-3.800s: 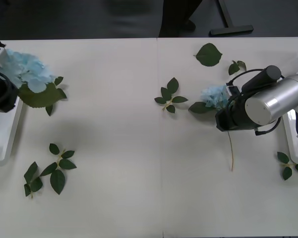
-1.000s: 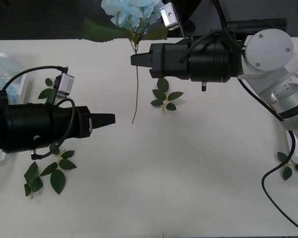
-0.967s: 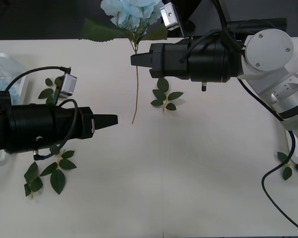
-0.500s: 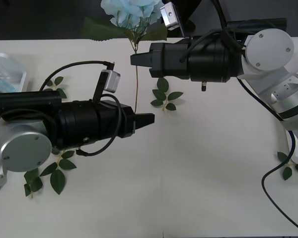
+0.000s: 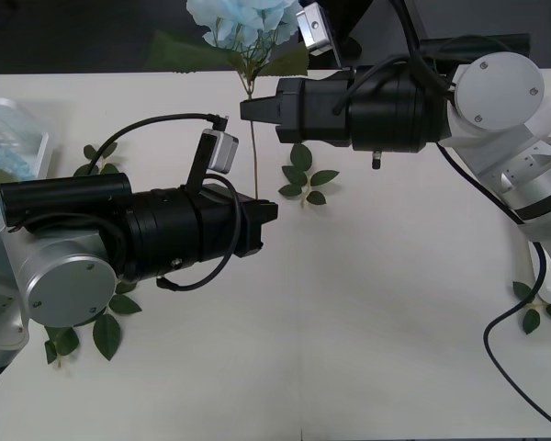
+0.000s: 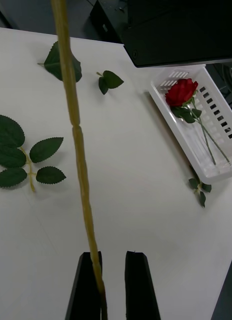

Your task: Place the red flowers into the right box and the blue flowers into the left box. If a person shows an open palm, hand one flower to the person first, then continue sorting.

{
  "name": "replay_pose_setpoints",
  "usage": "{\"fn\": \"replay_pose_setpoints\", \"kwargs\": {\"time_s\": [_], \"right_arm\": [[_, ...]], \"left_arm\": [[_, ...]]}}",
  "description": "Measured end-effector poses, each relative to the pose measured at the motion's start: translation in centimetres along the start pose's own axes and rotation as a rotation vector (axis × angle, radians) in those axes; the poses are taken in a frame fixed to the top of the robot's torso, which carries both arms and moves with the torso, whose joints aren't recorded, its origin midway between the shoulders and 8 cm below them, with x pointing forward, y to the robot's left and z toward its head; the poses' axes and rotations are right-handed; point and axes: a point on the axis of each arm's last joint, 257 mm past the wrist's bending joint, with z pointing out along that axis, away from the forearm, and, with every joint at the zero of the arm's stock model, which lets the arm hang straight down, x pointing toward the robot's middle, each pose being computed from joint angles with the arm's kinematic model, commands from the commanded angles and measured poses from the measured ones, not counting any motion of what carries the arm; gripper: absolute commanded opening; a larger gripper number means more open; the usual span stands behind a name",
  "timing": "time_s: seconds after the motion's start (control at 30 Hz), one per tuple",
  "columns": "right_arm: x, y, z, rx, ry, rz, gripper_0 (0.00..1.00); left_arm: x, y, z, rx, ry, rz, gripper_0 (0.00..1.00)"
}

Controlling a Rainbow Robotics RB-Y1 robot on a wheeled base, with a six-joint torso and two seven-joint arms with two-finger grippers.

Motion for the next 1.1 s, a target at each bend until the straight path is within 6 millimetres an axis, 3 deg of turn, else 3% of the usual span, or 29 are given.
{"fn": "replay_pose_setpoints", "kwargs": {"time_s": [0.27, 0.3, 0.33, 0.37, 0.43, 0.67, 0.8, 0.97, 1.1], "right_arm": [[-0.4, 0.0, 0.0, -0.002, -0.015, 0.005, 0.0], [-0.4, 0.0, 0.0, -0.002, -0.016, 0.005, 0.19], [-0.5, 0.1, 0.0, -0.003, -0.018, 0.007, 0.61], [-0.5, 0.1, 0.0, -0.005, -0.02, 0.009, 0.78], [-0.7, 0.1, 0.0, -0.005, -0.028, 0.01, 1.0], [-1.4, 0.0, 0.0, 0.0, -0.054, 0.013, 1.0], [-1.5, 0.0, 0.0, 0.001, -0.057, 0.013, 1.0], [-1.4, -0.3, -0.4, 0.007, -0.051, 0.013, 1.0], [-0.3, -1.6, -2.0, 0.04, 0.009, -0.002, 1.0]], "left_arm": [[-0.4, 0.0, 0.0, 0.002, -0.016, 0.001, 0.0], [-0.5, 0.0, 0.0, 0.002, -0.018, 0.002, 0.0], [-0.5, 0.0, 0.0, 0.002, -0.019, 0.002, 0.0], [-0.5, 0.0, -0.1, 0.001, -0.019, 0.004, 0.0], [-0.6, 0.1, -0.1, -0.002, -0.019, 0.008, 0.0], [-0.5, 0.7, -0.8, 0.002, -0.003, 0.001, 0.0], [-1.3, 1.8, -2.2, -0.001, -0.002, -0.024, 0.0], [-3.4, 5.2, -5.7, -0.054, 0.005, -0.038, 0.0], [-4.4, 8.5, -10.0, -0.132, 0.063, -0.057, 0.0]]}}
